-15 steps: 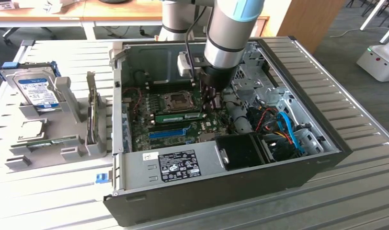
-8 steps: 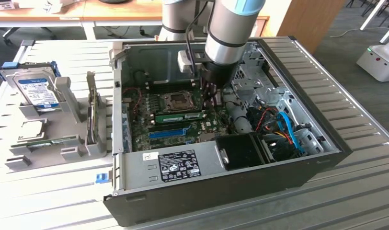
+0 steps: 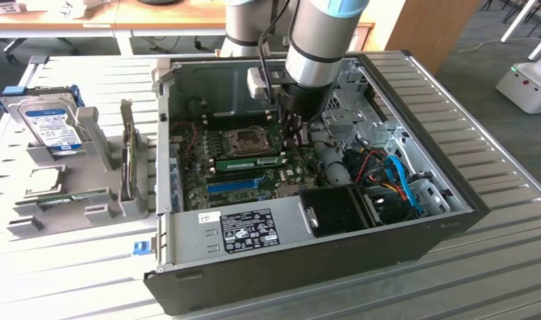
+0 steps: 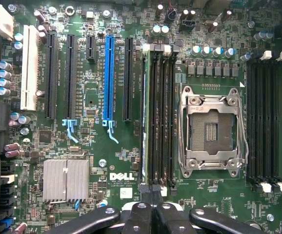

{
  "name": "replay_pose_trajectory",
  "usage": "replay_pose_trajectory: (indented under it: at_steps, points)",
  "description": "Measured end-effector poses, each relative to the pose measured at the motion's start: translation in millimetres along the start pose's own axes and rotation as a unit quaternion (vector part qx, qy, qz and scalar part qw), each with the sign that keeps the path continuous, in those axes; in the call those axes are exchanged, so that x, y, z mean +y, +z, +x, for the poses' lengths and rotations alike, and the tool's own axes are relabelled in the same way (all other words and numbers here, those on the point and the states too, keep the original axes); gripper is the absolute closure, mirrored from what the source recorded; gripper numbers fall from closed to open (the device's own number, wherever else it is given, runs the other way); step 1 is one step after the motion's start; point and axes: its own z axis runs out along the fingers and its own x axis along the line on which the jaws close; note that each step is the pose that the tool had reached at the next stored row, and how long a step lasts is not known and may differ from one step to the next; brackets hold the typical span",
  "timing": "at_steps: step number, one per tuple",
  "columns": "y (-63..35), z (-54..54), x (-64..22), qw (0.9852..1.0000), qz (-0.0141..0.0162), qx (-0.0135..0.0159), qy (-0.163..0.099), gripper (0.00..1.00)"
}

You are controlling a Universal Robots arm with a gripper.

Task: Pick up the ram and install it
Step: 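Press down the ram until it locks into place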

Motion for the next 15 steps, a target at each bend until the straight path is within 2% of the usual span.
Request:
replay_pose_trajectory:
  at_steps: [7,15]
  points:
    - [0.0,0.0,1.6,1.0,0.0,0.0001,0.0,0.89]
    - [0.7,0.1,16.4,1.0,0.0,0.0001,0.0,0.89]
